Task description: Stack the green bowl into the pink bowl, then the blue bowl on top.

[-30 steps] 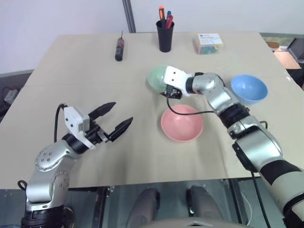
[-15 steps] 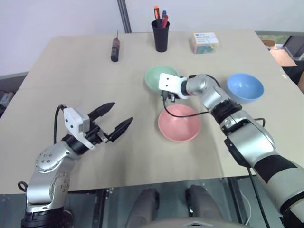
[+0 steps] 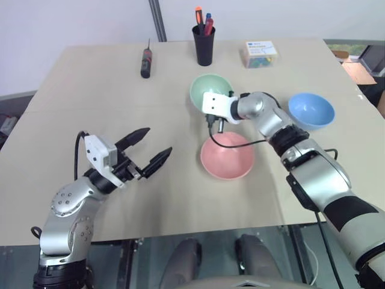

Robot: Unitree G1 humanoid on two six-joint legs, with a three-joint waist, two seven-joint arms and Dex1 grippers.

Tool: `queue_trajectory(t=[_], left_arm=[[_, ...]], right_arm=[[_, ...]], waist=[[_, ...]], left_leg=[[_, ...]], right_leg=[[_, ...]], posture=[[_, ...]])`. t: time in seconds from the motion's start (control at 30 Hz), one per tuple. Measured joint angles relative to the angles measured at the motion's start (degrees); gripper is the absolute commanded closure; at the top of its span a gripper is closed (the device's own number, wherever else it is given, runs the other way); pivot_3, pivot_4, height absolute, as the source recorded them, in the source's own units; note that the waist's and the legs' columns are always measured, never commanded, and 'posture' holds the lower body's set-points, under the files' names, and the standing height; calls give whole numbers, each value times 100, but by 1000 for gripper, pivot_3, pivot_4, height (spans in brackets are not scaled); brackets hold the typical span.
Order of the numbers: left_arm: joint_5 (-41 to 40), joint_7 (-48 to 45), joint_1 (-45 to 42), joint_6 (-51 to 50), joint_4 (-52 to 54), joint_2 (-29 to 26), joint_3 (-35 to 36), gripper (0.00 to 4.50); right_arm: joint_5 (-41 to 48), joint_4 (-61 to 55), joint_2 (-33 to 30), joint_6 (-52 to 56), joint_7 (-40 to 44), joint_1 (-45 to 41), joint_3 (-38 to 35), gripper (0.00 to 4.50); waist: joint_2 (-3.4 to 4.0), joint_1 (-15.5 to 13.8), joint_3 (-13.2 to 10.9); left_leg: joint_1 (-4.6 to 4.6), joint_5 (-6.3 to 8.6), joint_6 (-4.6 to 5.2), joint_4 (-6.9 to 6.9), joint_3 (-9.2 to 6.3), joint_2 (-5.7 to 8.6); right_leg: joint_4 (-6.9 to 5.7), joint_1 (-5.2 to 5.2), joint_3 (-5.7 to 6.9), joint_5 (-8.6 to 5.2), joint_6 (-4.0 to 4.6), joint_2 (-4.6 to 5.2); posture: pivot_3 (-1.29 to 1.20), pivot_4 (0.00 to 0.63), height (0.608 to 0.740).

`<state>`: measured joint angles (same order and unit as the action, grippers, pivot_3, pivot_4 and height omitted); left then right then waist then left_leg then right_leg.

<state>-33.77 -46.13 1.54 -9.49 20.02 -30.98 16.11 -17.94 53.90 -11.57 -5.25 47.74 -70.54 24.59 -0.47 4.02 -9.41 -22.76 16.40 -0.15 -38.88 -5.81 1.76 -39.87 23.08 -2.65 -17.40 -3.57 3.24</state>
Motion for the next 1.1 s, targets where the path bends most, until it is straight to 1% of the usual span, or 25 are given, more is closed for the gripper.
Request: queue_trajectory(t=[0.03, 0.13, 0.17, 0.2, 0.3, 0.37, 0.43, 0.53, 0.6, 0.67, 0.7, 0.77, 0.8, 0.83, 0.87, 0.9, 0.97, 1.0, 1.1], left_arm=[[1, -4, -12, 10, -11, 0, -4, 0], [14, -33, -93, 42, -61, 4, -54, 0], [30, -45, -141, 64, -102, 7, -84, 0], [32, -46, -140, 70, -105, 7, -83, 0], [54, -131, -275, 117, -225, 9, -116, 0], [58, -172, -358, 137, -292, 9, -135, 0], [62, -284, -497, 163, -388, 9, -219, 0], [86, -397, -629, 208, -565, 9, -304, 0], [118, -559, -818, 262, -806, 2, -375, 0], [132, -632, -916, 267, -945, -4, -393, 0], [157, -717, -1046, 268, -1068, -4, -463, 0], [187, -795, -1153, 281, -1146, -1, -539, 0], [204, -881, -1233, 282, -1227, 1, -563, 0], [204, -920, -1277, 281, -1263, 1, -574, 0], [204, -934, -1289, 281, -1272, 1, -580, 0], [205, -987, -1320, 276, -1297, 1, -608, 0], [211, -1068, -1388, 274, -1360, 1, -688, 0], [226, -1133, -1437, 274, -1424, 1, -747, 0], [233, -1185, -1515, 276, -1476, 2, -772, 0]], right_arm=[[2, -167, -76, 6, 88, 31, 0, 4488], [76, -1249, -548, 185, 615, 389, -16, 4488], [202, -2073, -923, 427, 1035, 700, -47, 4488], [227, -2190, -978, 463, 1095, 742, -51, 4488], [533, -3709, -1640, 1111, 1823, 1235, -142, 4488], [769, -4420, -1901, 1421, 2132, 1365, -276, 4488], [1173, -5459, -2326, 1869, 2549, 1530, -472, 4488], [1632, -6388, -2642, 2377, 2914, 1652, -584, 4488], [2185, -7306, -2968, 3015, 3239, 1957, -651, 4488], [2394, -7687, -3021, 3318, 3287, 2055, -654, 4488], [2550, -8053, -3029, 3625, 3247, 2112, -650, 4488], [2658, -8344, -3028, 3828, 3182, 2126, -635, 4488], [2722, -8512, -3035, 3985, 3097, 2134, -617, 4158], [2745, -8593, -3042, 4076, 3030, 2139, -575, 3729], [2748, -8620, -3046, 4102, 3017, 2142, -555, 3729], [2768, -8695, -3059, 4166, 2968, 2162, -518, 3458], [2801, -8778, -3084, 4279, 2890, 2176, -496, 2651], [2811, -8811, -3097, 4398, 2764, 2175, -496, 2165], [2795, -8826, -3153, 4591, 2584, 2173, -488, 2165]], waist=[[0, -2, 0], [0, -32, 0], [0, -56, 0], [0, -55, 0], [1, -71, -1], [1, -52, -2], [1, -67, -1], [0, -71, -1], [0, -130, -1], [0, -159, -1], [-1, -167, -1], [-1, -175, -1], [-3, -176, -1], [-3, -176, -1], [-3, -177, -1], [-3, -179, -1], [-3, -184, -1], [-4, -184, -1], [-4, -182, -1]], left_leg=[[0, 0, 0, 0, 0, 0], [-6, 0, 1, 0, -3, 1], [-10, 1, 1, -1, -6, 3], [-10, 1, 1, -1, -6, 3], [-15, 1, 1, -1, -6, 4], [-13, 1, 1, 0, -4, 2], [-13, 1, 2, 0, -6, 1], [-12, 2, 3, 0, -6, 2], [-12, 2, 3, -1, -8, 2], [-12, 2, 3, -2, -8, 3], [-12, 2, 3, -3, -8, 3], [-12, 2, 3, -5, -8, 4], [-12, 2, 3, -6, -8, 5], [-12, 2, 3, -7, -8, 5], [-12, 2, 3, -7, -8, 5], [-12, 2, 3, -7, -9, 5], [-13, 1, 3, -7, -10, 6], [-13, 1, 3, -7, -10, 6], [-13, 1, 3, -7, -10, 6]], right_leg=[[0, 0, 0, 0, 0, 0], [3, 0, 4, 0, 0, 4], [5, 0, 7, 0, 0, 8], [5, 0, 7, 0, 0, 9], [3, 6, 8, 0, 0, 32], [2, 6, 7, 0, 0, 31], [3, 4, 9, 0, 0, 31], [4, 1, 10, 0, 0, 32], [6, 1, 12, 0, 0, 33], [4, 1, 12, 0, 0, 34], [4, 1, 12, 0, 0, 34], [4, -1, 13, 0, 0, 35], [4, -1, 13, 0, 0, 35], [4, -1, 13, 0, -1, 35], [4, -1, 13, 0, -1, 35], [4, -1, 13, 0, 0, 35], [5, -1, 15, 0, 0, 35], [5, -1, 15, 0, 0, 35], [4, -1, 15, 0, 0, 35]], posture=[[0, 150, 740], [0, 150, 740], [0, 150, 740], [0, 150, 740], [0, 150, 740], [0, 150, 740], [0, 150, 740], [0, 150, 740], [0, 150, 740], [0, 150, 740], [0, 150, 740], [0, 150, 740], [0, 150, 740], [0, 150, 740], [0, 150, 740], [0, 150, 740], [0, 150, 740], [0, 150, 740], [0, 150, 740]])
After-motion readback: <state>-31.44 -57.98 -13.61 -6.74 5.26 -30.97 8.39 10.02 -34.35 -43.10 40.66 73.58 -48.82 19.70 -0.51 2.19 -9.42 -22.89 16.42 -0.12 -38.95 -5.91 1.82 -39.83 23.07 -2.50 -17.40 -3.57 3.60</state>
